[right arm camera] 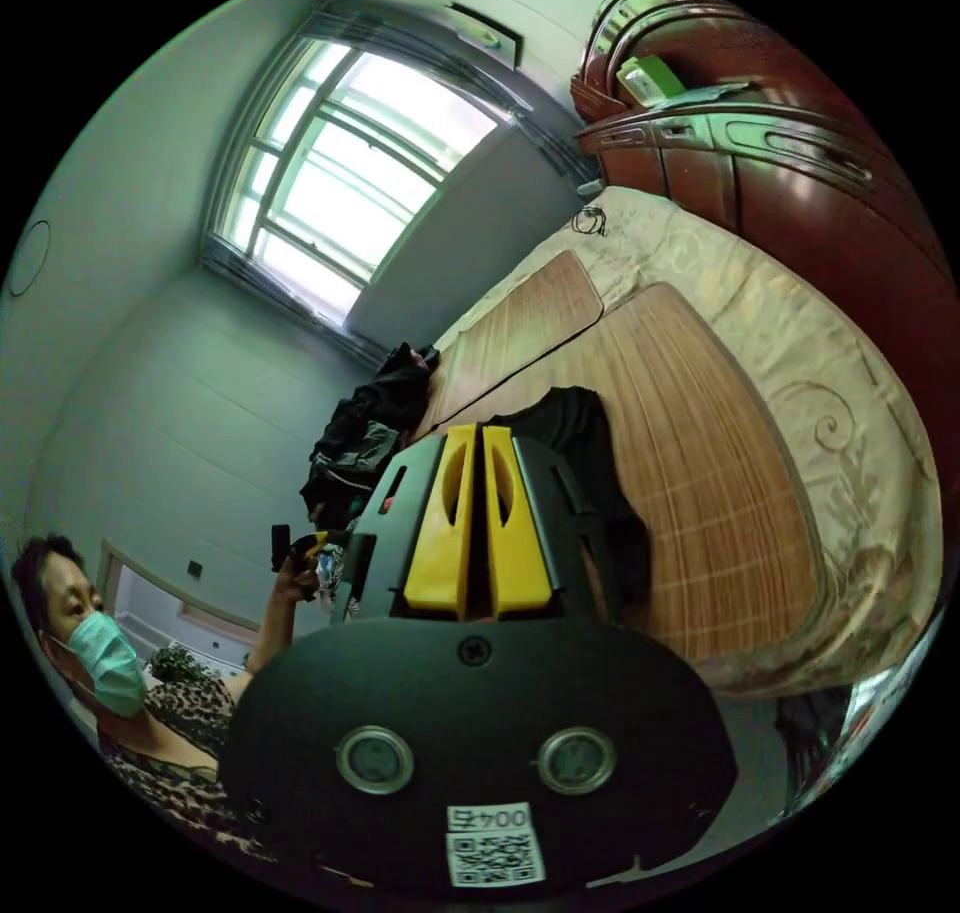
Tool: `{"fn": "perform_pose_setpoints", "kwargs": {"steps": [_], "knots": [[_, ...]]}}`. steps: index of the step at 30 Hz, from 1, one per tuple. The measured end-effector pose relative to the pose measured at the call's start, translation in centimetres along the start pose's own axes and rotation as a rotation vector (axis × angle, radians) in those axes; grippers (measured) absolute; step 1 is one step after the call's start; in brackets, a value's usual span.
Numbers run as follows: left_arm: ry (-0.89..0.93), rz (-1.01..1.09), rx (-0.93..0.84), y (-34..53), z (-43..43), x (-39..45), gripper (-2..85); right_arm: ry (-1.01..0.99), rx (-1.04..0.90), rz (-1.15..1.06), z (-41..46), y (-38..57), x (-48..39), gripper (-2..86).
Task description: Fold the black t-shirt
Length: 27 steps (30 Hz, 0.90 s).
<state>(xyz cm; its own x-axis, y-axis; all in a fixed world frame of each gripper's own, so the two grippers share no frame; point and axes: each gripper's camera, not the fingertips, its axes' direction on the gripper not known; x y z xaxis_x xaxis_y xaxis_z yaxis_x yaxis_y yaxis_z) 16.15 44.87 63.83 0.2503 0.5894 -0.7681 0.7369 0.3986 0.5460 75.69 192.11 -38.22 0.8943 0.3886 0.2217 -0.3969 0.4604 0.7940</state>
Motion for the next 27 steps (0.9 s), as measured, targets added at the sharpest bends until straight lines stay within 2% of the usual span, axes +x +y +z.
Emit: {"fn": "perform_pose_setpoints", "kwargs": {"steps": [10, 17, 19, 22, 24, 27], "knots": [[-0.012, -0.189, -0.004, -14.4, 5.4, -10.1, 3.0, 0.060, -0.115, 0.078, 20.5, -15.9, 7.5, 0.8], [0.015, -0.379, 0.190, -17.0, 9.7, -17.4, 9.0, 0.181, -0.189, 0.205, 33.5, -19.0, 14.4, 5.2], [-0.083, -0.306, 0.283, -16.2, 9.9, -16.2, 9.4, 0.196, -0.200, 0.246, 34.9, -19.2, 15.4, 9.1], [-0.226, -0.160, 0.290, -15.1, 10.1, -13.1, 9.1, 0.151, -0.132, 0.269, 34.5, -19.5, 15.6, 12.7], [-0.382, 0.020, 0.292, -12.8, 9.8, -8.9, 7.8, 0.150, -0.093, 0.220, 33.2, -19.3, 14.4, 12.2], [-0.645, 0.327, 0.381, -6.8, 9.2, -0.6, 5.7, 0.321, 0.003, -0.036, 29.9, -16.8, 7.7, 9.2]]}}
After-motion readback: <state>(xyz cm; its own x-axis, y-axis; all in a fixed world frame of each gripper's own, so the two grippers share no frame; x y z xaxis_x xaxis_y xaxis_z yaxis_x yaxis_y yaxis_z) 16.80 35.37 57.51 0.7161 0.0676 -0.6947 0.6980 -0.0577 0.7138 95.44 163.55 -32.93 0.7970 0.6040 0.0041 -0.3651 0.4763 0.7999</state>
